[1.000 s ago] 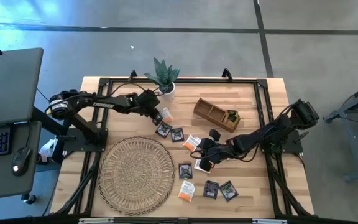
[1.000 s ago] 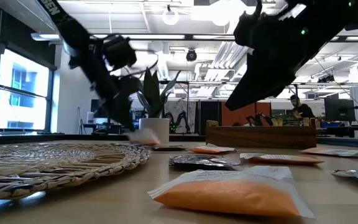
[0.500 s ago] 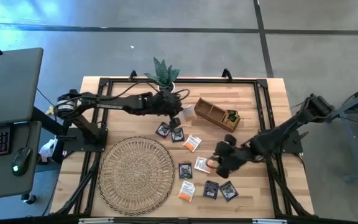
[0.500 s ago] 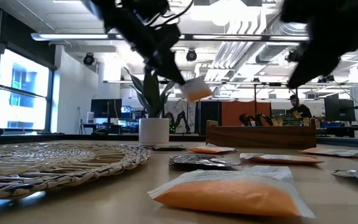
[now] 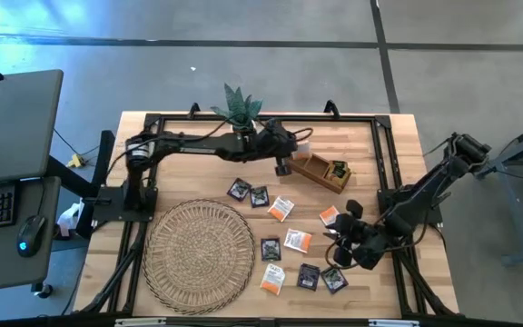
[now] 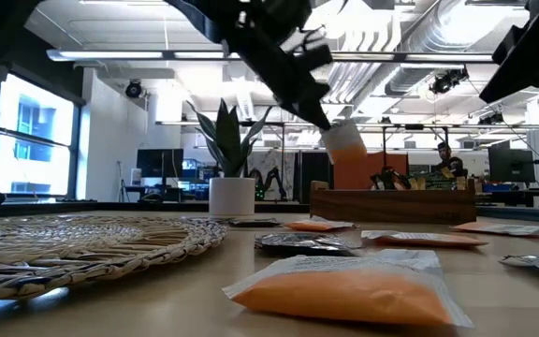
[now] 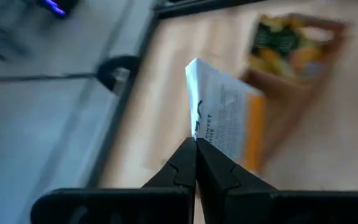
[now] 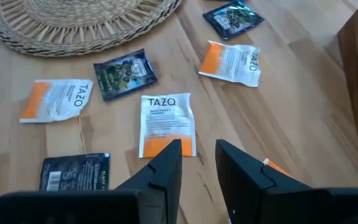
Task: Pick & Place Tea
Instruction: Put the white tea bag into the left section of the wooden organizer
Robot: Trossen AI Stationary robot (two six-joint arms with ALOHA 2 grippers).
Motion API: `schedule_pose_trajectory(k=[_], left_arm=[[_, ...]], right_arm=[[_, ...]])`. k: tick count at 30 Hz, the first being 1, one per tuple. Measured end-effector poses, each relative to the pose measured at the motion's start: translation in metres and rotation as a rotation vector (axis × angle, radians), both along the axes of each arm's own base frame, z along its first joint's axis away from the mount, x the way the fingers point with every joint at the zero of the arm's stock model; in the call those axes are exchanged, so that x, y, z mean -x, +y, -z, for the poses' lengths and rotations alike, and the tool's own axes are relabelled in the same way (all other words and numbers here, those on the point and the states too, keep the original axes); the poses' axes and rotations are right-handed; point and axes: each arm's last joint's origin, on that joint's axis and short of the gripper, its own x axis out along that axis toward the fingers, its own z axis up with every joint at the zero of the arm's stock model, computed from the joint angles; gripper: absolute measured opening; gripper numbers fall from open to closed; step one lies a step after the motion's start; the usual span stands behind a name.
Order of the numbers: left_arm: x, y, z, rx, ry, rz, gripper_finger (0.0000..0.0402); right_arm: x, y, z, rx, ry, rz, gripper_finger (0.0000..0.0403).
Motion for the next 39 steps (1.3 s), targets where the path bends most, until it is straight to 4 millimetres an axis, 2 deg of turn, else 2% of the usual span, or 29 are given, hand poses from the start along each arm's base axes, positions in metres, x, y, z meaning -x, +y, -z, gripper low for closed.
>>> schedule_pose_trajectory(k=[5,8,15,23,28,32,34,37,39], left_arm=[[-0.013,0.004,0.020,-0.089,0.092,-0.003,0.0000],[-0.014,0.005,0.028,-0.121,0.147,-0.006,0.0000],[-0.014,0.011,0.024,-0.188,0.135,-0.072,0.0014],[-0.014,0.014,0.024,-0.179,0.123,-0.066,0.0056],[-0.017,0.015,0.039,-0.188,0.156,-0.084,0.0078],[-0.016,0.008,0.031,-0.188,0.144,-0.101,0.0081],[-0.012,-0.002,0.024,-0.157,0.154,-0.094,0.0081],[-0.004,-0.021,0.002,-0.116,0.180,-0.080,0.0081],[0.006,-0.034,-0.019,-0.097,0.189,-0.076,0.0081]], right_arm=[[0.000,0.000,0.000,-0.005,-0.003,-0.001,0.0094],[0.000,0.000,0.000,-0.003,-0.004,-0.002,0.0094],[-0.001,0.000,0.000,-0.001,-0.003,-0.004,0.0094],[-0.001,0.000,0.000,-0.001,-0.002,-0.005,0.0094],[-0.001,0.000,0.000,0.000,-0.001,-0.005,0.0094],[-0.001,0.000,0.000,0.000,-0.001,-0.006,0.0094],[-0.001,0.000,0.000,0.006,-0.006,-0.001,0.0094],[-0.001,-0.002,-0.001,0.047,-0.046,0.032,0.0094],[-0.003,-0.004,-0.003,0.078,-0.085,0.069,0.0094]])
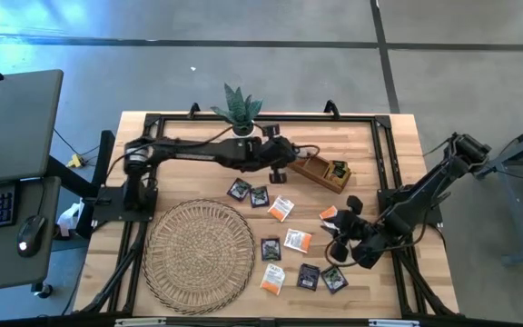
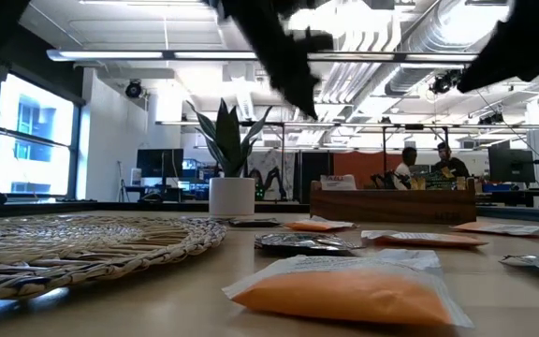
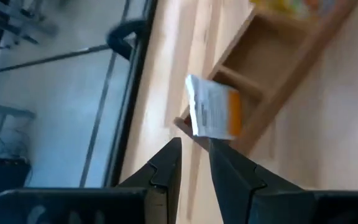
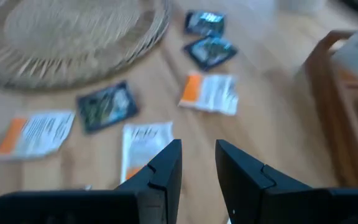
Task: Pick & Place Tea
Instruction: Put the white tea bag into the left section of the wooden organizer
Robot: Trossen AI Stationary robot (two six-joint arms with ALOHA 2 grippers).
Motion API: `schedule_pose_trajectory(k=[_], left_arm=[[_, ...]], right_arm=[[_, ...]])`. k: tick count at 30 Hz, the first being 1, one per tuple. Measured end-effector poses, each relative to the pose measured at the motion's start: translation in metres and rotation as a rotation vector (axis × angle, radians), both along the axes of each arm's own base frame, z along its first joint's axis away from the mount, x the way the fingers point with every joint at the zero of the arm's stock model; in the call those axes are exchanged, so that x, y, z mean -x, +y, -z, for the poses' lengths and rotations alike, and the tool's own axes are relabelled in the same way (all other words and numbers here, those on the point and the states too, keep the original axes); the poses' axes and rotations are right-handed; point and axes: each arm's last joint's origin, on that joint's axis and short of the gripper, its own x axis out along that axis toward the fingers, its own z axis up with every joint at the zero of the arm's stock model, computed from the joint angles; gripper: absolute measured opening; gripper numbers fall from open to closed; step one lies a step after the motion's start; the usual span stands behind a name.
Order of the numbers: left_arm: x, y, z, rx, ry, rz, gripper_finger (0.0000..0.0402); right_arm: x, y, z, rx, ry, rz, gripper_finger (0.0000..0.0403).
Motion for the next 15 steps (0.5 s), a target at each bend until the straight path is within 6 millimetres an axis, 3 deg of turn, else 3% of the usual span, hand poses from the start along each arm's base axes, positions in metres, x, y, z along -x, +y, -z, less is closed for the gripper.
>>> schedule_pose_trajectory(k=[5,10,13,15], left_arm=[[0.035,-0.025,-0.049,0.040,-0.013,0.040,0.0081],[0.073,-0.040,-0.076,0.194,0.026,0.126,0.0081],[0.085,-0.043,-0.076,0.302,0.005,0.172,0.0081],[0.093,-0.044,-0.062,0.357,0.030,0.180,0.0081]], right_arm=[[-0.011,-0.004,0.001,-0.004,-0.036,0.038,0.0094],[-0.039,-0.004,0.013,0.021,-0.051,0.011,0.0094],[-0.057,-0.007,0.024,0.006,-0.030,-0.014,0.0094],[-0.066,-0.012,0.031,-0.021,-0.009,-0.025,0.0094]])
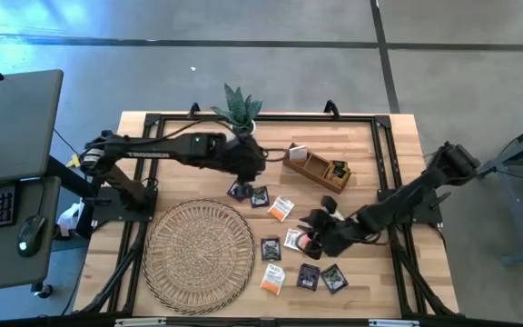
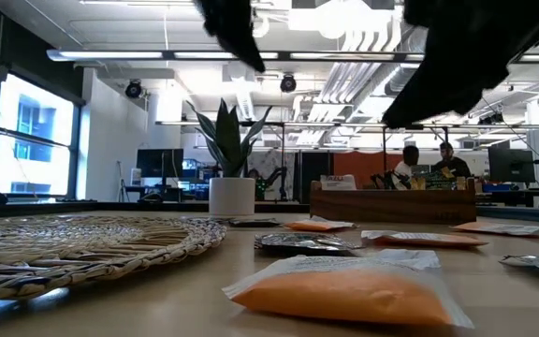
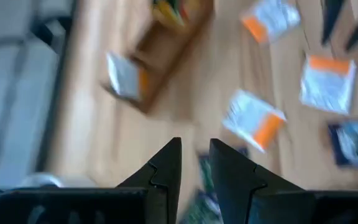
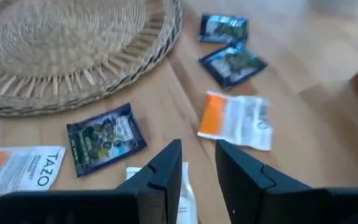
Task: Pick & Place Tea
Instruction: Put the white tea bag into the left section of the wooden organizer
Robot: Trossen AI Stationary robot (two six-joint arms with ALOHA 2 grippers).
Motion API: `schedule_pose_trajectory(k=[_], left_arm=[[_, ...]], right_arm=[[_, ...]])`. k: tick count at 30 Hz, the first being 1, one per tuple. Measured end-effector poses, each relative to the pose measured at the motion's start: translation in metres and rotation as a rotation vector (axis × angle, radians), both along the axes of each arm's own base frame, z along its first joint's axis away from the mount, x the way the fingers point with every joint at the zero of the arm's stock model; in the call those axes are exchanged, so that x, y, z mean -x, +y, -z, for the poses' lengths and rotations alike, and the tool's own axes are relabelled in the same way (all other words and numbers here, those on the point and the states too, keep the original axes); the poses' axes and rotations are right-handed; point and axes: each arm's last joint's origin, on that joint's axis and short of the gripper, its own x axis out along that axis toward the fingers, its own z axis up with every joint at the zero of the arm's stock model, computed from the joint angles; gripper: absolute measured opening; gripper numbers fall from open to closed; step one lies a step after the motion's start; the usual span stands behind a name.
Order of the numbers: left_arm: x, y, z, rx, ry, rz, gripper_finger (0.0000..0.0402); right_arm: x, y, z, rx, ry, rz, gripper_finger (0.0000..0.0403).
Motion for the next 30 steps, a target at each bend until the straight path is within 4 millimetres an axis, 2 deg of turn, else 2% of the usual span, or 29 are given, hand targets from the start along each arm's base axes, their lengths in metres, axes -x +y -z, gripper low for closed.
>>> schedule_pose_trajectory(k=[6,9,12,15,20,25,28,30], left_arm=[[-0.007,-0.004,0.071,0.071,-0.068,0.048,0.0081],[-0.017,-0.003,0.099,0.103,-0.167,0.107,0.0081],[-0.023,0.001,0.132,0.169,-0.114,0.144,0.0081],[-0.039,0.007,0.139,0.223,-0.205,0.174,0.0081],[-0.056,0.015,0.171,0.291,-0.133,0.192,0.0081],[-0.076,0.021,0.168,0.273,-0.157,0.187,0.0081],[-0.079,0.024,0.173,0.278,-0.097,0.182,0.0081],[-0.081,0.024,0.167,0.262,-0.119,0.198,0.0081]], right_arm=[[-0.010,-0.013,0.009,-0.190,0.094,-0.034,0.0094],[-0.010,-0.013,0.008,-0.171,0.093,-0.055,0.0094],[-0.011,-0.014,0.007,-0.126,0.092,-0.073,0.0094],[-0.013,-0.020,0.007,-0.079,0.091,-0.061,0.0094],[-0.021,-0.036,0.014,-0.037,0.123,-0.019,0.0094],[-0.028,-0.046,0.030,-0.065,0.199,-0.005,0.0094],[-0.031,-0.051,0.042,-0.078,0.247,-0.005,0.0094],[-0.035,-0.054,0.047,-0.067,0.252,-0.012,0.0094]])
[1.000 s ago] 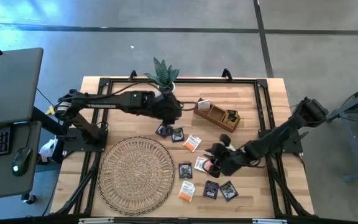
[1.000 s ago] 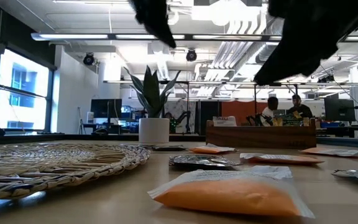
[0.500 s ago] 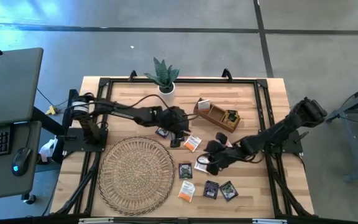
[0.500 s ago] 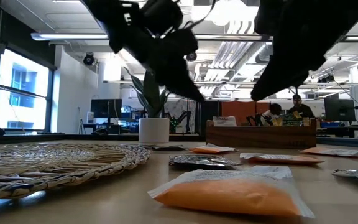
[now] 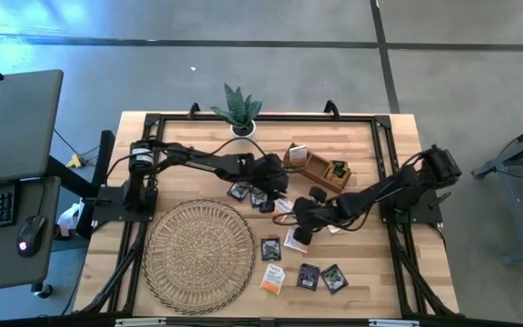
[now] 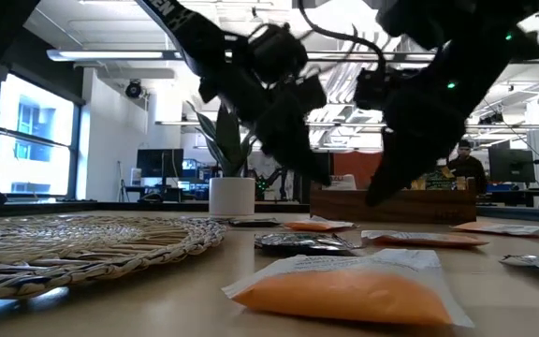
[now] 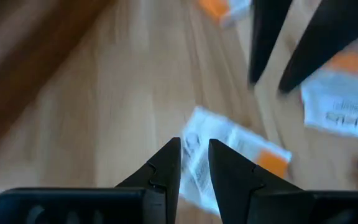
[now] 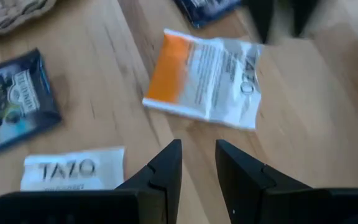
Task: Pick & Place Tea
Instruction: Put the white tea bag into the left section of the wooden organizer
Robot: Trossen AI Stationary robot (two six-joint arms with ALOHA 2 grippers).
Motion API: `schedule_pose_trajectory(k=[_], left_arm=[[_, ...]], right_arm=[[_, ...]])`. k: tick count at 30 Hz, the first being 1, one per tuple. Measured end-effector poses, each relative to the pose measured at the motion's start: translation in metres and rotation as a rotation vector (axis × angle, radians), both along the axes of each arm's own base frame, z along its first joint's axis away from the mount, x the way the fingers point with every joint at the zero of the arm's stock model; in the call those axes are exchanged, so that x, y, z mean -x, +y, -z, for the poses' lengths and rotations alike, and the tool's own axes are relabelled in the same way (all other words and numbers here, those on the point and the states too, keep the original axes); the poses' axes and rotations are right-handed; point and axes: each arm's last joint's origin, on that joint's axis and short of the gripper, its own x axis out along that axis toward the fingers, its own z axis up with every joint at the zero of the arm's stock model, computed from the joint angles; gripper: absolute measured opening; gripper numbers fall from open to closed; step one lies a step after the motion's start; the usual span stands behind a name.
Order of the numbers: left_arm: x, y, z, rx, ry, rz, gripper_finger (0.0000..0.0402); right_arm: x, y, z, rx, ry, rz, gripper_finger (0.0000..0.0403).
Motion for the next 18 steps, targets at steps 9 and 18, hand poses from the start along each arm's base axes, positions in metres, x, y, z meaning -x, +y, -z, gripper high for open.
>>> schedule_pose_trajectory(k=[9,18], left_arm=[[0.0036,0.0017,0.0033,-0.088,0.058,-0.068,0.0081],[0.0037,0.0018,0.0033,-0.034,0.065,-0.117,0.0081]], right_arm=[[-0.0062,-0.0052,0.0028,0.022,-0.019,-0.012,0.0094],[-0.0068,-0.0057,0.0022,0.047,-0.023,-0.024,0.0094]])
